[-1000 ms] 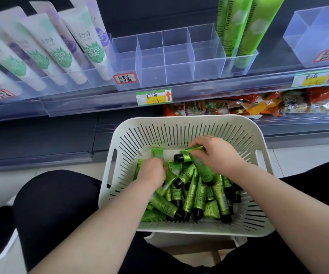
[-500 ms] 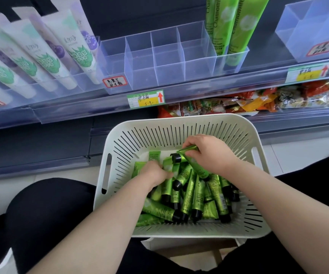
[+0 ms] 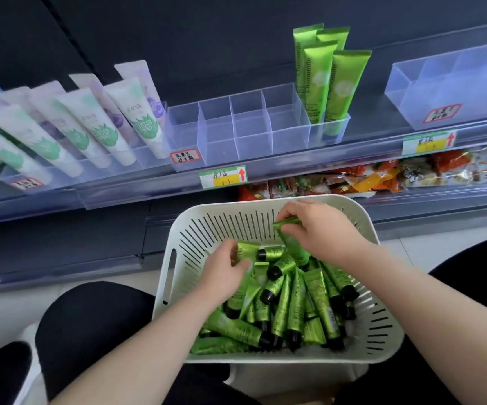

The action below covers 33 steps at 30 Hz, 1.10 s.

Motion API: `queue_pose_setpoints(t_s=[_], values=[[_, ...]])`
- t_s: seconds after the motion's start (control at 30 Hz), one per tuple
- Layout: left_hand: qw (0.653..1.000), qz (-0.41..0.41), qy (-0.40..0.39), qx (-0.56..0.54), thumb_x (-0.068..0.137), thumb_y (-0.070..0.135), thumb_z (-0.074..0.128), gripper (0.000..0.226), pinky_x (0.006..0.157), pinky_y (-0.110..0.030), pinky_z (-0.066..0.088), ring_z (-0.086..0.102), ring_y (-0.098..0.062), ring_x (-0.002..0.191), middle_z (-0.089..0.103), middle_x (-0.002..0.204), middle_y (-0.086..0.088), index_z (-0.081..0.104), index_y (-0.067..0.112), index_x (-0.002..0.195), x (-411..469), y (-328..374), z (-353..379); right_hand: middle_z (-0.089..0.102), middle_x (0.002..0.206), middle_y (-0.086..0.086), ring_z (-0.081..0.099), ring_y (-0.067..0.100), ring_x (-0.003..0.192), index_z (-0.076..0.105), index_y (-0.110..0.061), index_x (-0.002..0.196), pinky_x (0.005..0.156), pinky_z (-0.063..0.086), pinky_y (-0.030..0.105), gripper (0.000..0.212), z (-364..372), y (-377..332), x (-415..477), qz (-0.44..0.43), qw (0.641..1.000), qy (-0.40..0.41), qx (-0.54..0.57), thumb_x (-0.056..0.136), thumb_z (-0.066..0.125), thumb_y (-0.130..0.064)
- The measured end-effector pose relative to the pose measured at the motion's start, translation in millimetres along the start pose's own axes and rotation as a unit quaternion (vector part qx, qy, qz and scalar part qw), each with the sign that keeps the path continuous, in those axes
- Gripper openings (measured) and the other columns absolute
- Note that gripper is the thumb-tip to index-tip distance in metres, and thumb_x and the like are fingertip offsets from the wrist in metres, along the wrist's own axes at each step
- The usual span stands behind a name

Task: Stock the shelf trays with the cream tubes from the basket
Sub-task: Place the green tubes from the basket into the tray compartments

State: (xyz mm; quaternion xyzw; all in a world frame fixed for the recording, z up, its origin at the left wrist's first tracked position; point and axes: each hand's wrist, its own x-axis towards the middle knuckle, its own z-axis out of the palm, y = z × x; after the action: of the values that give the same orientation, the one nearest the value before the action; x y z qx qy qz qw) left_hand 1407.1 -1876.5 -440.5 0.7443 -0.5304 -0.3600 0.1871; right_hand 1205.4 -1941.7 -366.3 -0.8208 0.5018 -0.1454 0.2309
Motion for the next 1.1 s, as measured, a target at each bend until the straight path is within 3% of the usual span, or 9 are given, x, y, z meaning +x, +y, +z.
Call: queue_pose_setpoints(t_s=[0.07,0.13,0.2,0.43,0.57,0.8,0.97,1.1], values=[[0.996,0.059,0.041,-0.053,0.088,0.029,0.067,0.03,0.063,-0.022,0.049,0.063,-0.008,0.084,0.066,0.103,0.004,0.055,0.029,0.115,-1.7,23.0,-21.7,0.063,0.101,-0.009,0.058,0.015,0.092,0.063,-0.027,0.1,0.07,0.046,0.03,0.012,-17.6,-8.8,0.1,-0.015,0.999,0.035,0.002,0.088,0.06,-0.026],[0.985,0.118,0.079,-0.098,0.088,0.026,0.066,0.015,0.074,-0.04,0.055,0.067,-0.02,0.084,0.07,0.091,0.002,0.06,0.031,0.1,-1.2,52.5,-45.4,0.064,0.101,-0.008,0.057,0.017,0.096,0.062,-0.025,0.101,0.075,0.048,0.034,0.013,-38.9,-17.7,1.5,-0.026,0.997,0.077,-0.002,0.089,0.06,-0.025],[0.972,0.163,0.112,-0.13,0.089,0.025,0.065,0.012,0.081,-0.047,0.054,0.067,-0.021,0.086,0.071,0.09,0.002,0.061,0.029,0.1,1.4,85.0,-69.6,0.066,0.1,-0.007,0.057,0.019,0.096,0.063,-0.023,0.102,0.077,0.049,0.037,0.014,-63.1,-25.7,4.7,-0.034,0.992,0.122,-0.005,0.089,0.06,-0.024],[0.914,0.259,0.252,-0.185,0.08,0.024,0.061,0.019,0.075,-0.051,0.056,0.067,-0.024,0.083,0.068,0.084,0.0,0.054,0.042,0.085,32.6,189.8,-136.4,0.066,0.099,-0.009,0.054,0.019,0.099,0.063,-0.025,0.101,0.077,0.047,0.038,0.012,-132.1,-51.2,28.9,-0.048,0.969,0.238,-0.042,0.09,0.059,-0.025],[0.901,0.273,0.291,-0.17,0.083,0.014,0.059,0.024,0.074,-0.048,0.056,0.065,-0.024,0.083,0.063,0.079,0.007,0.055,0.037,0.082,65.8,232.8,-150.7,0.066,0.098,-0.009,0.055,0.018,0.095,0.063,-0.025,0.1,0.071,0.047,0.036,0.011,-147.8,-51.8,37.3,-0.048,0.959,0.272,-0.053,0.09,0.059,-0.025],[0.929,0.24,0.266,-0.094,0.09,0.009,0.055,0.013,0.072,-0.044,0.057,0.062,-0.024,0.082,0.058,0.085,0.004,0.059,0.02,0.096,120.7,266.0,-143.4,0.065,0.099,-0.012,0.056,0.016,0.094,0.062,-0.027,0.103,0.073,0.049,0.037,0.013,-156.1,-34.6,46.7,-0.044,0.967,0.246,-0.049,0.091,0.058,-0.026],[0.948,0.226,0.221,-0.025,0.091,0.009,0.055,0.013,0.07,-0.041,0.057,0.062,-0.022,0.079,0.059,0.089,0.0,0.058,0.021,0.094,146.5,266.9,-133.8,0.065,0.098,-0.012,0.056,0.015,0.094,0.063,-0.026,0.103,0.073,0.048,0.034,0.013,-160.2,-28.2,54.2,-0.045,0.968,0.243,-0.05,0.091,0.058,-0.025],[0.957,0.213,0.196,-0.008,0.091,0.008,0.053,0.018,0.06,-0.028,0.048,0.06,-0.019,0.076,0.063,0.095,-0.003,0.059,0.025,0.095,159.1,260.7,-127.9,0.064,0.097,-0.014,0.055,0.014,0.091,0.062,-0.027,0.103,0.071,0.049,0.035,0.013,-161.8,-27.5,59.4,-0.052,0.967,0.242,-0.054,0.091,0.057,-0.026]])
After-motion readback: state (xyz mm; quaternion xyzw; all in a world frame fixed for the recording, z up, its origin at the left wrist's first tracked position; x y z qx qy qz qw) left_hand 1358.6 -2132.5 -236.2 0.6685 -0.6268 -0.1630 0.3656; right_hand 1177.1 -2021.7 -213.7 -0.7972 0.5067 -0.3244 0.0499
